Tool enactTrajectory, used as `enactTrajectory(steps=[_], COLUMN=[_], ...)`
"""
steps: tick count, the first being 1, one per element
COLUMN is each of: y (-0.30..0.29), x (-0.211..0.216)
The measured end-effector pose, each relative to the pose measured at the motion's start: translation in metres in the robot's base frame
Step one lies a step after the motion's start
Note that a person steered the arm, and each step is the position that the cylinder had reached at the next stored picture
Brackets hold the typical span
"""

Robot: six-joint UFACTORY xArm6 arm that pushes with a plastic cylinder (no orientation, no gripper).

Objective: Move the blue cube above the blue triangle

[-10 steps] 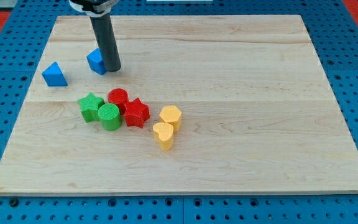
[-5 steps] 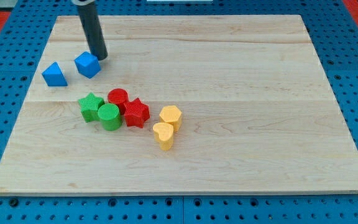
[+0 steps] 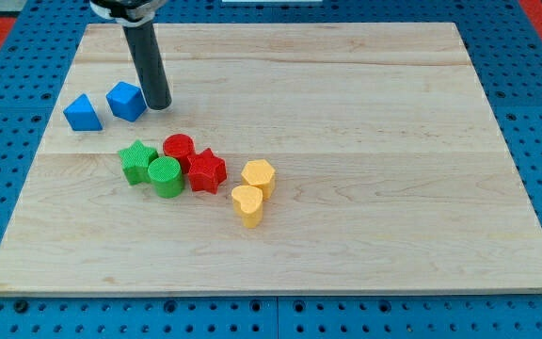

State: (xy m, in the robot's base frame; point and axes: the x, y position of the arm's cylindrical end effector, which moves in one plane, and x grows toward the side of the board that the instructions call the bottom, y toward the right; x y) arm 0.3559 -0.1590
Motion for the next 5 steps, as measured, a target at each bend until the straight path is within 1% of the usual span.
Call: enactTrajectory(steps=[2,5], y=[-0.039,-0.058], x=[-0.001,-0.002])
